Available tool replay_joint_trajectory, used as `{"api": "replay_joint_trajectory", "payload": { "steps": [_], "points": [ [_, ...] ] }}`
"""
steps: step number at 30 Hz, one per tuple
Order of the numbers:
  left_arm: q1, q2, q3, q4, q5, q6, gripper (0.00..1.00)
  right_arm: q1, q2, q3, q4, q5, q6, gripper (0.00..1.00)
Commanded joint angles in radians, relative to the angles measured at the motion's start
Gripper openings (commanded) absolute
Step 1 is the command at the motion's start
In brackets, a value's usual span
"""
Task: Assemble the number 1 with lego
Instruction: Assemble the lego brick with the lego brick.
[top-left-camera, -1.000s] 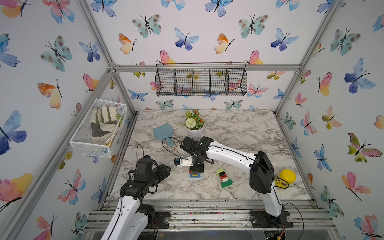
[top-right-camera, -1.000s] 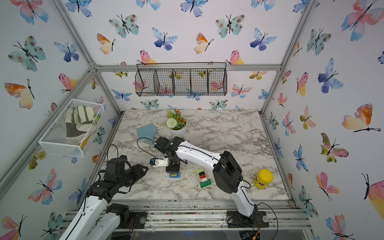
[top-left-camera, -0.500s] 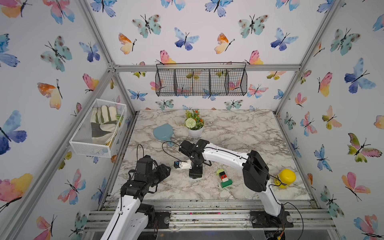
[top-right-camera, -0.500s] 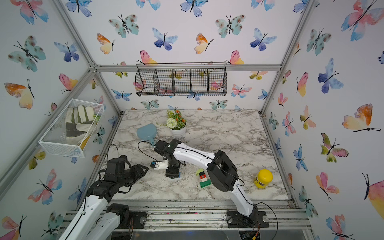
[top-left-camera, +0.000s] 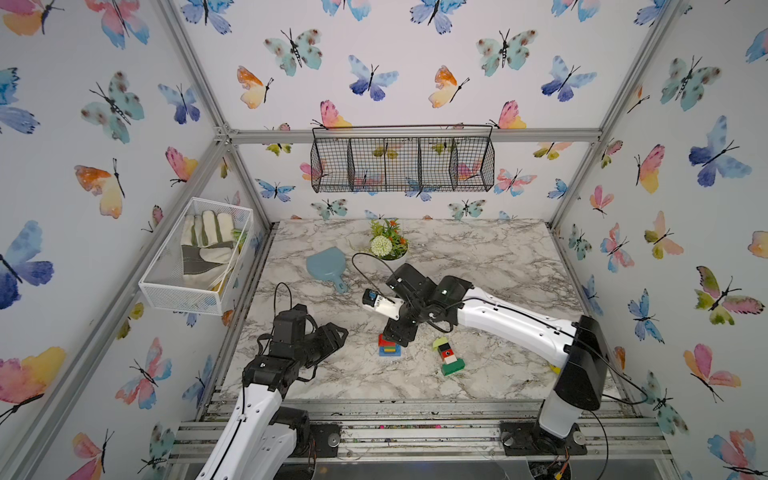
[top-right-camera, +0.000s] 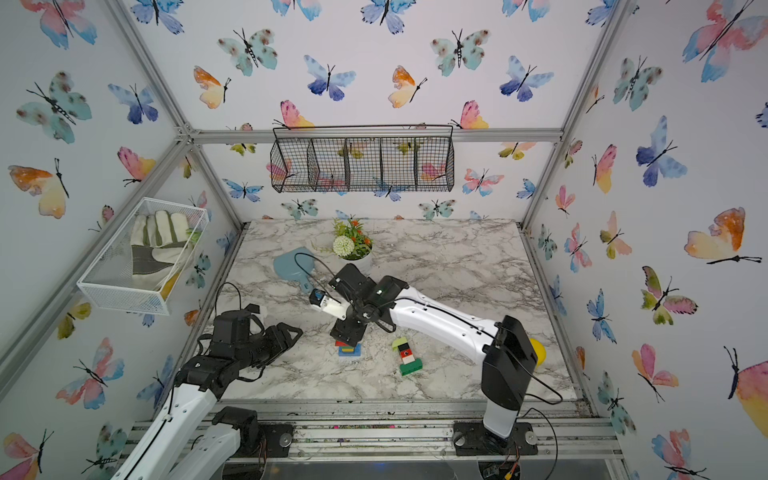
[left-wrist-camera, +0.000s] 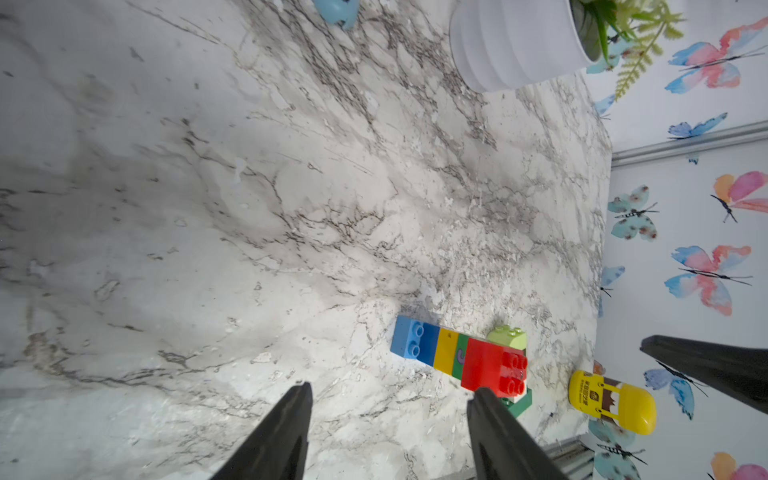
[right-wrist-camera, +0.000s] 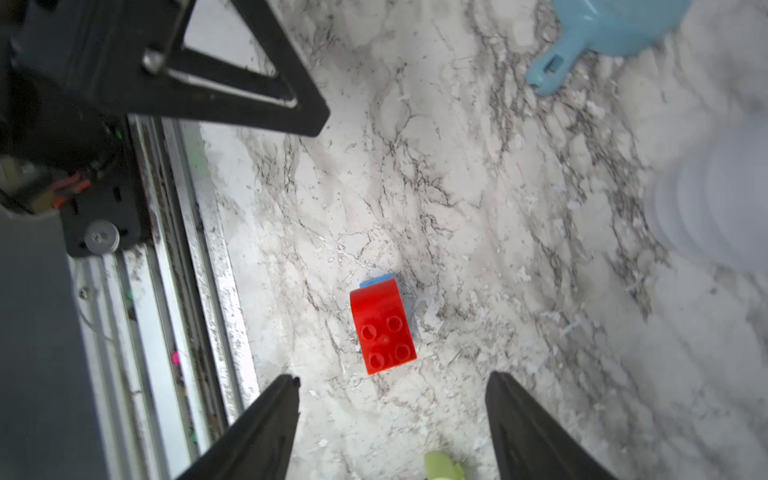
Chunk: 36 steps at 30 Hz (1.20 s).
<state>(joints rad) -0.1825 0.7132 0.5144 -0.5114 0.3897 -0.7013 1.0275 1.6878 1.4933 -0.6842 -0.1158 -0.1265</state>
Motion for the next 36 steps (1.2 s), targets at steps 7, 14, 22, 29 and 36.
{"api": "replay_joint_trajectory", "payload": {
  "steps": [7, 14, 22, 29, 36],
  "points": [
    [-0.135, 0.123, 0.016, 0.176, 0.128, -0.022, 0.71, -0.022, -0.106, -0.253, 0.269, -0.05, 0.802, 0.43],
    [-0.232, 0.243, 0.015, 0.281, 0.103, -0.055, 0.69, -0.033, -0.057, -0.269, 0.28, -0.085, 0.824, 0.46],
    [-0.248, 0.34, 0.015, 0.343, 0.109, -0.055, 0.64, -0.04, -0.002, -0.249, 0.247, -0.066, 0.838, 0.39],
    [-0.257, 0.388, 0.024, 0.378, 0.12, -0.051, 0.64, -0.057, 0.025, -0.237, 0.259, -0.068, 0.836, 0.38],
    [-0.26, 0.414, 0.015, 0.383, 0.123, -0.047, 0.61, -0.064, 0.064, -0.216, 0.253, -0.084, 0.832, 0.36]
  ]
}}
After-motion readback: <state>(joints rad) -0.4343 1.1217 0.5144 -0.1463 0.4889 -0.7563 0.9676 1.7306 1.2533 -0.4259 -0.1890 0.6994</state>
